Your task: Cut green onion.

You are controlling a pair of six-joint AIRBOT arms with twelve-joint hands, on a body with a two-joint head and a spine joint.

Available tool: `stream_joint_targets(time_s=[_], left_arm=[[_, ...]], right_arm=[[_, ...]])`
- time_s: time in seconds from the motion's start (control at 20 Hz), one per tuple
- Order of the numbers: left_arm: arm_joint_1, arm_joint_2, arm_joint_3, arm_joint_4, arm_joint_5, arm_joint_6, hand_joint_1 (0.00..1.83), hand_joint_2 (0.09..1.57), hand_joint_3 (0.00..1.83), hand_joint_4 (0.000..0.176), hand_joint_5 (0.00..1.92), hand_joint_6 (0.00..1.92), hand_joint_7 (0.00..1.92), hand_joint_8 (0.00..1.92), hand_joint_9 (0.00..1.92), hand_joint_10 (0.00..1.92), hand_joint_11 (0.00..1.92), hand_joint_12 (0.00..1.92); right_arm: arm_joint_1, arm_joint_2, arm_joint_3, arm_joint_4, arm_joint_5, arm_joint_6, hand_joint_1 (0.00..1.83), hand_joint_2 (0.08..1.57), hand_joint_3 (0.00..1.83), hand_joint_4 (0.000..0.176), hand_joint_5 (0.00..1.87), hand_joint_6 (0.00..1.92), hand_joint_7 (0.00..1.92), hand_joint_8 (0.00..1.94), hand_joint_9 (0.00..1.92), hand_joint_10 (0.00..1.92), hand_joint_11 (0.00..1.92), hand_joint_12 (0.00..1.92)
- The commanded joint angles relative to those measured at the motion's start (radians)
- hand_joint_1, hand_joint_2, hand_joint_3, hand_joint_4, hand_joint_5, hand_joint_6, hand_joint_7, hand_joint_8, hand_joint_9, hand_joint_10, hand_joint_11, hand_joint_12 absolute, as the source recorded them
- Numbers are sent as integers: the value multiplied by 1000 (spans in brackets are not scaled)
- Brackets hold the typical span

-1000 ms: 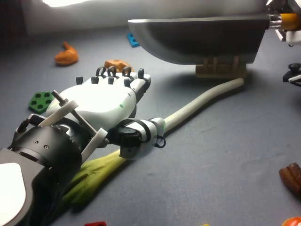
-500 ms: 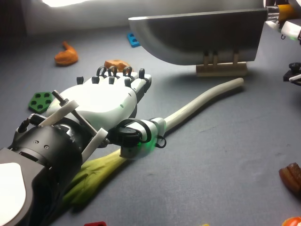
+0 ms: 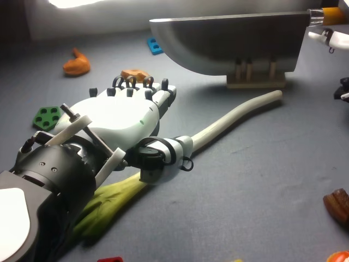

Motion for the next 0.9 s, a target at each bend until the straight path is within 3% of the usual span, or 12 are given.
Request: stream_joint_targets(time_s=[0.0,0.1,0.25,0.3,0.35,0.4,0.6,0.7,0.85], left_arm=[[-15,0,-1,82,32,0,24,1482,0,0,11,3,0,0,0,0,0,0],[-16,0,-2,82,32,0,7,1484,0,0,0,0,0,0,0,0,0,0],[-17,0,-4,82,32,0,64,1475,0,0,0,0,0,0,0,0,0,0],[-17,0,-5,82,32,0,80,1475,0,0,5,2,0,0,0,0,0,0],[-17,0,-5,82,32,0,19,1483,1,0,5,1,0,0,0,0,0,0],[-17,0,-6,82,32,1,19,1485,1,0,10,3,0,0,0,0,0,0],[-18,0,-6,82,32,1,18,1489,2,0,4,0,0,0,0,0,0,0],[-20,0,-9,82,32,2,28,1489,2,0,0,0,0,0,0,0,0,0],[-20,0,-12,82,32,4,4,1498,5,0,0,0,0,0,0,0,0,0]], right_arm=[[1,20,10,30,122,6,1089,985,0,5,250,143,272,100,75,795,0,1350],[-8,23,9,25,115,6,1086,965,0,16,240,56,235,20,61,638,0,1168],[-17,33,9,13,83,23,1023,950,0,28,112,10,74,9,16,257,0,798],[-22,42,9,-18,80,51,993,943,0,29,69,1,39,2,2,142,0,567],[-25,48,9,-33,78,62,929,930,0,38,13,0,7,0,0,28,0,202],[-27,57,9,-64,57,92,899,915,0,42,2,0,1,0,0,5,0,40],[-37,88,-3,-118,47,144,944,879,0,47,0,0,0,0,0,0,0,0],[-36,122,-39,-142,43,144,908,903,0,37,0,0,0,0,0,0,0,0],[-20,182,-107,-156,44,140,978,892,0,39,0,0,0,0,0,0,0,0]])
